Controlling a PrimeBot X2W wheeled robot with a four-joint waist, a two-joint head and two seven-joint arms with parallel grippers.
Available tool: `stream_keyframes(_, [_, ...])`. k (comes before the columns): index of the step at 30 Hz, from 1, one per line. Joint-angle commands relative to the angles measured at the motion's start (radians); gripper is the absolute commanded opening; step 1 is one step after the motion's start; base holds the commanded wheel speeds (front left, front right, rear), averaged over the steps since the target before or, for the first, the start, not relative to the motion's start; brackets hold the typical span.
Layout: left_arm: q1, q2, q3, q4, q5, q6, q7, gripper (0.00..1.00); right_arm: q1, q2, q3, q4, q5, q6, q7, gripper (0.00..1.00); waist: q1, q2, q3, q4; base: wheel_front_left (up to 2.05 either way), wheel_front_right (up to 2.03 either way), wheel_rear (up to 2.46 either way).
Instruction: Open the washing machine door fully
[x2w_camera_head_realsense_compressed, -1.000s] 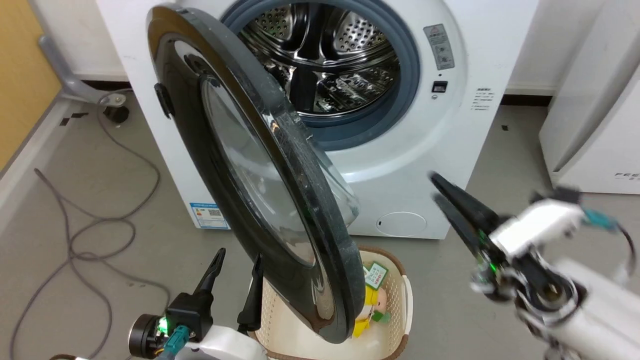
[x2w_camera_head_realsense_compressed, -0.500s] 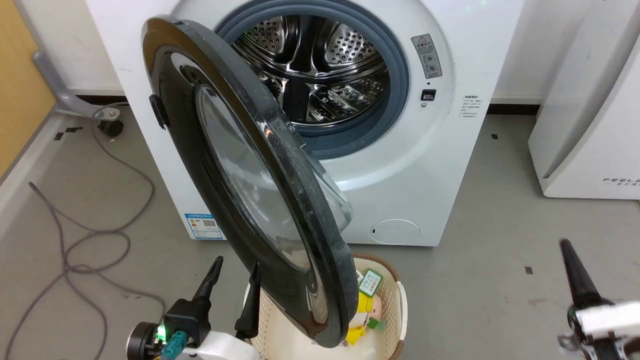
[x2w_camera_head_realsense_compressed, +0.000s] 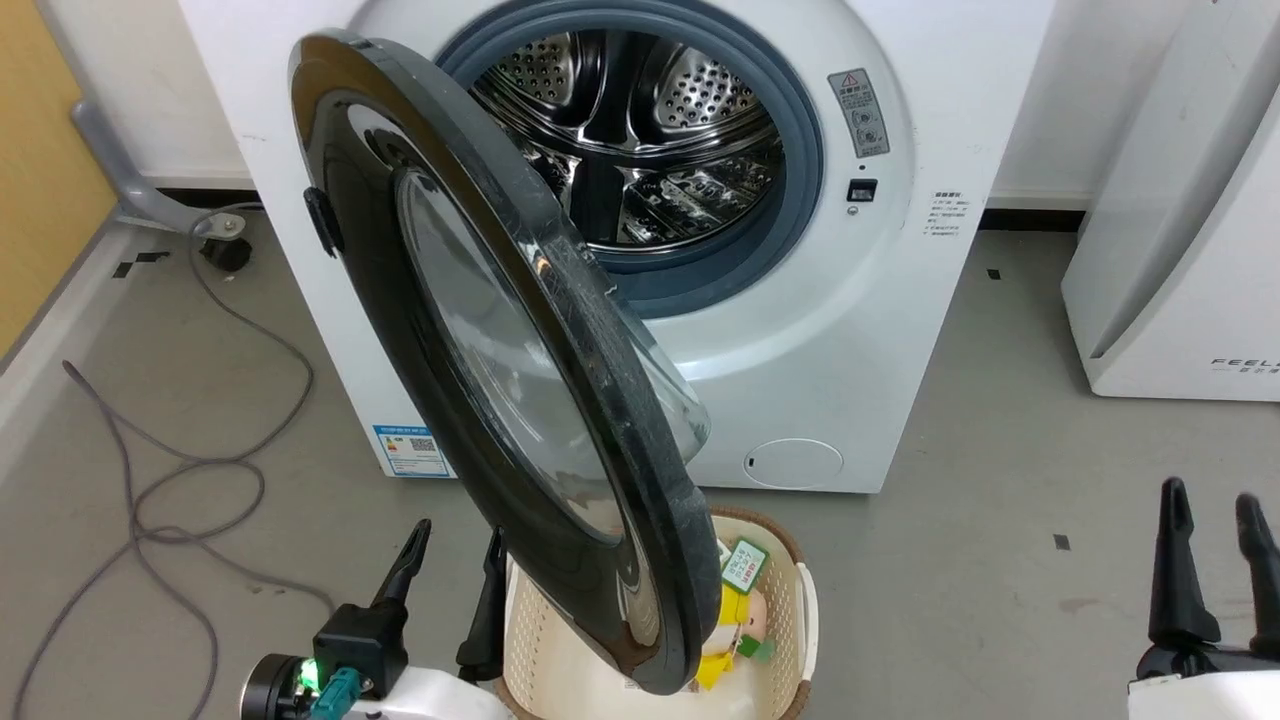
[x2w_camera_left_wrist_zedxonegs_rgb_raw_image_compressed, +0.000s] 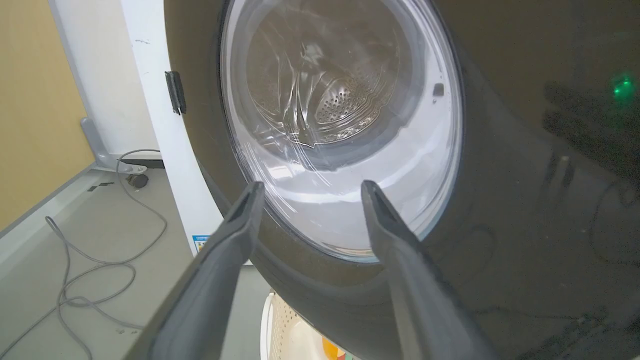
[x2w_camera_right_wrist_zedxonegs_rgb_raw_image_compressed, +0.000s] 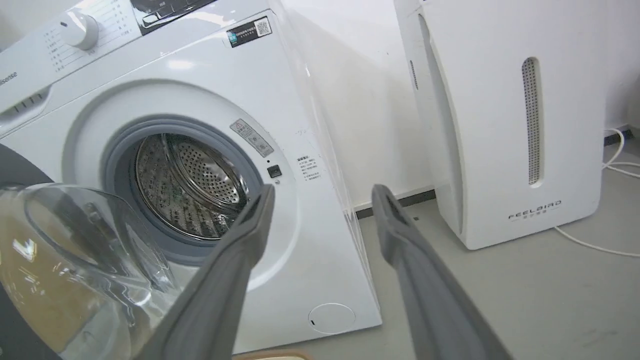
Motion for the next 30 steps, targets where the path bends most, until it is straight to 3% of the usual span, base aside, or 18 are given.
stream_keyframes(1, [0.001,0.001,0.004,-0.004,0.002,0.004,-0.005,1.0,0.024,0.009,-0.004,-0.046,-0.063,-0.001,0.021,1.0,0.0,-0.0001,0.001,0.0,0.0,0.0,0.0])
stream_keyframes(7, [-0.001,0.001,0.014,-0.004,0.008,0.002,-0.005,1.0,0.086,0.02,0.078,-0.153,-0.276,-0.001,0.117,1.0,0.0,-0.0001,0.006,0.001,0.0,0.0,0.0])
stream_keyframes(20, [-0.001,0.001,0.014,0.011,0.018,-0.002,-0.005,1.0,0.113,0.021,0.13,-0.094,-0.298,-0.001,0.151,1.0,0.0,-0.0001,0.012,0.0,0.0,0.0,0.0])
stream_keyframes(21, [-0.001,0.001,0.012,0.015,0.017,-0.003,-0.005,0.65,0.112,0.021,0.13,-0.092,-0.299,-0.001,0.15,1.0,0.0,-0.0001,0.012,0.001,0.0,0.0,0.0])
stream_keyframes(22, [-0.002,0.001,0.011,0.017,0.016,-0.004,-0.005,0.2,0.11,0.021,0.13,-0.09,-0.3,-0.001,0.149,1.0,0.0,-0.0001,0.012,0.001,0.0,0.0,0.0])
stream_keyframes(23, [-0.003,0.001,0.011,0.017,0.016,-0.005,-0.005,0.0,0.109,0.021,0.13,-0.089,-0.301,-0.001,0.149,1.0,0.0,-0.0001,0.012,0.001,0.0,0.0,0.0])
stream_keyframes(30, [-0.005,0.001,0.009,-0.001,0.028,-0.003,-0.005,0.0,0.107,0.021,0.129,-0.083,-0.303,-0.001,0.148,1.0,0.0,-0.0001,0.013,-0.001,0.0,0.0,0.0])
